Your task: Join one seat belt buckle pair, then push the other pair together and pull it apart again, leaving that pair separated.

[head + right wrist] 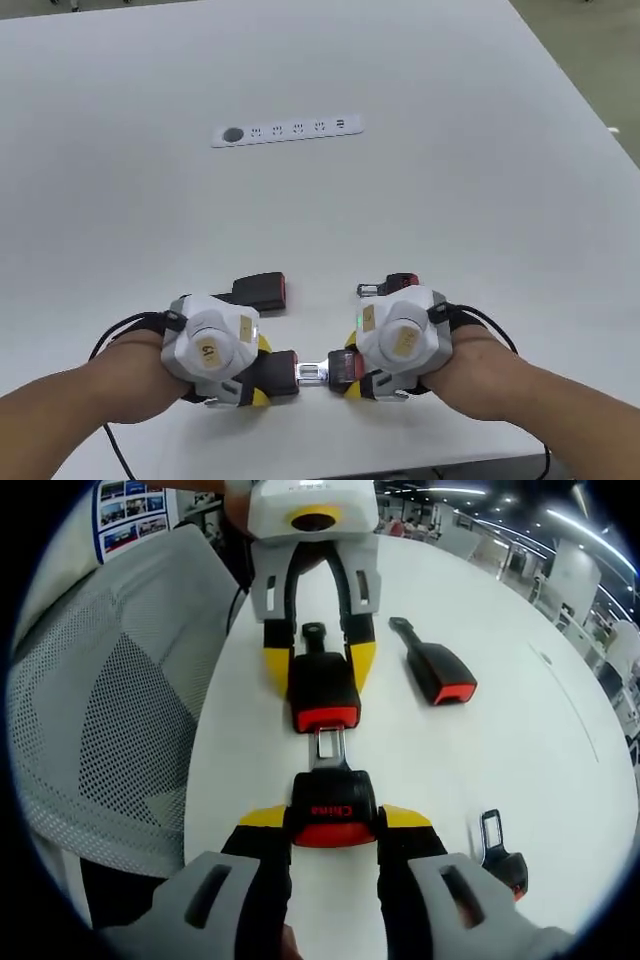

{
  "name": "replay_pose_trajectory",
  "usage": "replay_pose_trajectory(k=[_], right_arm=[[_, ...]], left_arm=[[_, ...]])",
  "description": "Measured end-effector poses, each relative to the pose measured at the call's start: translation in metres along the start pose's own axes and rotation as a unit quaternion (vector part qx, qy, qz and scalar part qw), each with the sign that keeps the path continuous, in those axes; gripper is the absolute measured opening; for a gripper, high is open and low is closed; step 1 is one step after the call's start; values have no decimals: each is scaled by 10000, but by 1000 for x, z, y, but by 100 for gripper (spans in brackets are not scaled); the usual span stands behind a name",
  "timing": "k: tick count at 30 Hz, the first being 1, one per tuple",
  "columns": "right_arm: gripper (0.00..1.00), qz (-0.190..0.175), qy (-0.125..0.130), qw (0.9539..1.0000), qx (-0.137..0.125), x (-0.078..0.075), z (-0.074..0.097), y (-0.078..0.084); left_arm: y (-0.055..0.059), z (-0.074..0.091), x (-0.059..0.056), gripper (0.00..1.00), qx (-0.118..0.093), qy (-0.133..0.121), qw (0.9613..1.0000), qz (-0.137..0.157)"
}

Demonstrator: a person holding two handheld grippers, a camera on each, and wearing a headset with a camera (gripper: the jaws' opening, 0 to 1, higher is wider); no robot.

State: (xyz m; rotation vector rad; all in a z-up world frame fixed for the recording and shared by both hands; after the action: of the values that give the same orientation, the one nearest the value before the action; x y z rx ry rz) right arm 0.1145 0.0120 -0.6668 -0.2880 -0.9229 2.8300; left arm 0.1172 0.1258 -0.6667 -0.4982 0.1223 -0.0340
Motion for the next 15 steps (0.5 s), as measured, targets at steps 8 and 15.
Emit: replay_pose_trajectory(k=[8, 15], right_arm=[[32, 87, 5, 10000, 27, 0, 1, -2], [31, 62, -16, 9999, -108, 5, -3, -10]], left_arm=[[0, -1, 0, 35, 12, 2, 10000, 24], [1, 0, -1, 35, 17, 12, 10000, 12]])
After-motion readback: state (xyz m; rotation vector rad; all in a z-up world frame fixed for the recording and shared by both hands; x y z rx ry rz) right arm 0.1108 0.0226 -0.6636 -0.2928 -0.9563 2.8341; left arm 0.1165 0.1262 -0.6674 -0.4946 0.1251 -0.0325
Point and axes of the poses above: the centre of the closed fingertips' face, and the gripper's own axes: z roughly backward along the fingers, x roughly to its left, y roughly out of its underside, the point moved 3 cm from there along z, roughly backward along the fingers, and after that the axes turned 8 degrees about y, right-handed, at the moved point
